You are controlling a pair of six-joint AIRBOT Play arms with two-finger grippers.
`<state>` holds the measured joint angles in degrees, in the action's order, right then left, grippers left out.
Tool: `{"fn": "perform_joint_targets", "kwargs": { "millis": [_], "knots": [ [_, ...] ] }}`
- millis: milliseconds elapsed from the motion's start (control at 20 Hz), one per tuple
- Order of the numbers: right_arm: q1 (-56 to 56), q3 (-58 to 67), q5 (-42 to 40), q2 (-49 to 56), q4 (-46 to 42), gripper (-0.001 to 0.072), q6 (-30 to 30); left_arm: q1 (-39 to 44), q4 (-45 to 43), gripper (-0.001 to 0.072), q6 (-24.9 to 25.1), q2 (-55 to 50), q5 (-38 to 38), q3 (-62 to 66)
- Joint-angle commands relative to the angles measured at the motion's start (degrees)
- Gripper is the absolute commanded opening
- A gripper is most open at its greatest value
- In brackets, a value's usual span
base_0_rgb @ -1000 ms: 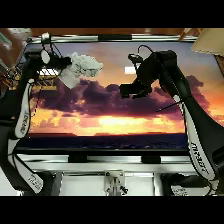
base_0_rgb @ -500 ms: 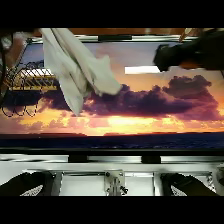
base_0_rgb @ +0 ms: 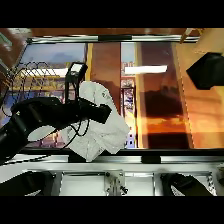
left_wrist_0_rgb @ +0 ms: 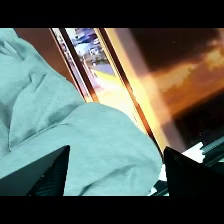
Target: Fold the shirts.
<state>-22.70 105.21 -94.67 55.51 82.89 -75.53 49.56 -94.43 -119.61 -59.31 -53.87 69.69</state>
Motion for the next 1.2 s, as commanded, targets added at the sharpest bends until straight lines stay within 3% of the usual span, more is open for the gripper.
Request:
{"fn": "perform_joint_targets", "kwargs": {
  "millis": [0, 150, 250, 400, 650, 750, 1150],
  "knots": [
    [0.1, -5.8, -2.8, 3.8, 0.5, 0.0685, -3.9, -7.9, -0.8, 0.0720, 4.2, 2.7, -12.0, -0.2],
    [3.5, -16.2, -1.3, 8.7, 5.7, 0.0683, -7.1, -25.2, -2.0, 0.0720, 9.9, 8.2, -23.2, -3.8],
    [7.7, -25.2, 3.6, 11.1, 16.5, 0.0683, -8.6, -35.7, 0.6, 0.0720, 11.5, 11.8, -24.0, -11.5],
    [10.9, -36.4, 11.8, 13.8, 29.3, 0.0683, -10.8, -46.8, 14.0, 0.0720, 17.1, 14.1, -20.5, -27.2],
    [9.4, -44.4, 14.4, 19.7, 34.8, 0.0684, -12.0, -47.7, 26.5, 0.0720, 19.8, 11.7, -2.9, -45.0],
    [7.6, -44.5, 14.9, 21.6, 36.6, 0.0684, -13.5, -46.1, 27.4, 0.0720, 23.1, 9.9, -0.1, -46.3],
    [0.3, -44.5, 20.3, 28.0, 40.3, 0.0684, -14.1, -43.4, 30.2, 0.0705, 26.4, 1.0, 9.7, -46.1]
  ]
}}
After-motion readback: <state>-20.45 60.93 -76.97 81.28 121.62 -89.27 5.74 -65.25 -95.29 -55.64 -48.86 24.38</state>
